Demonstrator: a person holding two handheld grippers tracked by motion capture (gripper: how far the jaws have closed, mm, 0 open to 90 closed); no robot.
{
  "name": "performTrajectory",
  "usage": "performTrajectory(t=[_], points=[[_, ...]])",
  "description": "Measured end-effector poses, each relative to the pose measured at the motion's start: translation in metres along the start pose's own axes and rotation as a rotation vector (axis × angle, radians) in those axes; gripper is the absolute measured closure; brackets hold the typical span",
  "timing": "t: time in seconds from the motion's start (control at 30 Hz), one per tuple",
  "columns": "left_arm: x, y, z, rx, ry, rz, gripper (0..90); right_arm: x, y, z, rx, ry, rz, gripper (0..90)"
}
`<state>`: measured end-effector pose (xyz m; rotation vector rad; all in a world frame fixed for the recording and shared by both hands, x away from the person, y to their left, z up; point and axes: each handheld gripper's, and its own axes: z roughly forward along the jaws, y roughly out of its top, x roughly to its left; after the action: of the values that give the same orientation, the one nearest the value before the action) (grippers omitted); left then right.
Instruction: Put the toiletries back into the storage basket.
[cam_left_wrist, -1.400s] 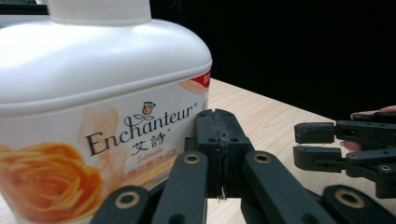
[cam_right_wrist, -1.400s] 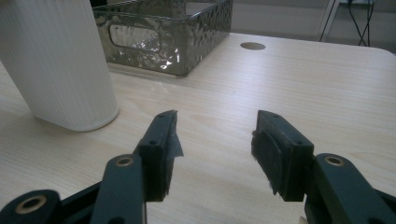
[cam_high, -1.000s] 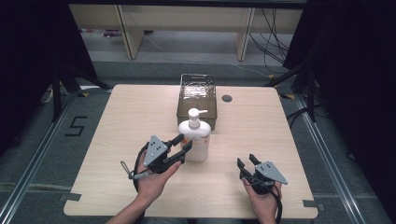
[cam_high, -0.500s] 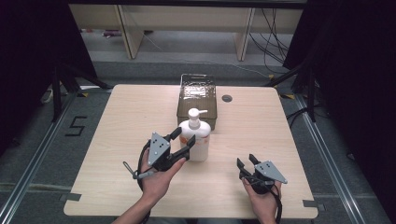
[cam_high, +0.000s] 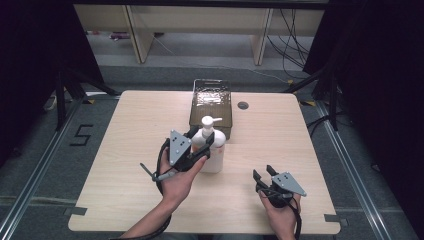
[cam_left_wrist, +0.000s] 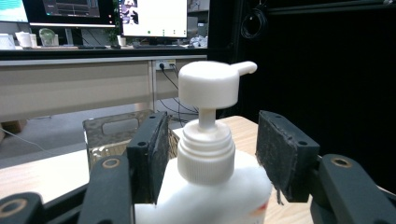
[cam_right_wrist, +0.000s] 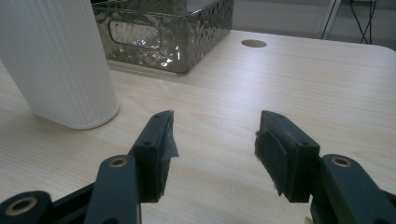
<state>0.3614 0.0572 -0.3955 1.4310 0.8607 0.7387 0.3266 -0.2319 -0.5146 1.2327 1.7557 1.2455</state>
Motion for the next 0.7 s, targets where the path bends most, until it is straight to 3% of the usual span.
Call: performTrajectory(t=[0.07, 0.1, 0.3, 0.37, 0.4, 0.67, 0.7], points=[[-0.001, 0.002, 0.003, 0.001, 0.004, 0.003, 43.9, -0.002, 0.0, 0.0, 0.001, -0.001, -0.021, 46.4], [-0.001, 0.004, 0.007, 0.0, 0.008, 0.005, 44.0, 0.0, 0.0, 0.0, 0.002, 0.004, 0.013, 46.4], [0.0, 0.008, 0.013, 0.017, 0.032, 0.012, 44.7, -0.001, 0.0, 0.0, -0.014, 0.002, -0.004, 46.3], [0.0, 0.01, 0.016, 0.023, 0.04, 0.021, 45.1, 0.0, 0.001, -0.001, 0.014, 0.013, 0.012, 46.2], [-0.001, 0.011, 0.017, 0.023, 0.043, 0.018, 45.3, -0.002, 0.0, 0.0, 0.004, 0.004, -0.021, 46.1], [-0.002, 0.012, 0.021, 0.035, 0.055, 0.017, 47.2, -0.001, 0.0, 0.001, -0.006, 0.002, -0.017, 45.8], [-0.003, 0.013, 0.022, 0.04, 0.056, 0.017, 47.6, -0.002, 0.001, 0.001, -0.006, -0.002, -0.035, 45.8]])
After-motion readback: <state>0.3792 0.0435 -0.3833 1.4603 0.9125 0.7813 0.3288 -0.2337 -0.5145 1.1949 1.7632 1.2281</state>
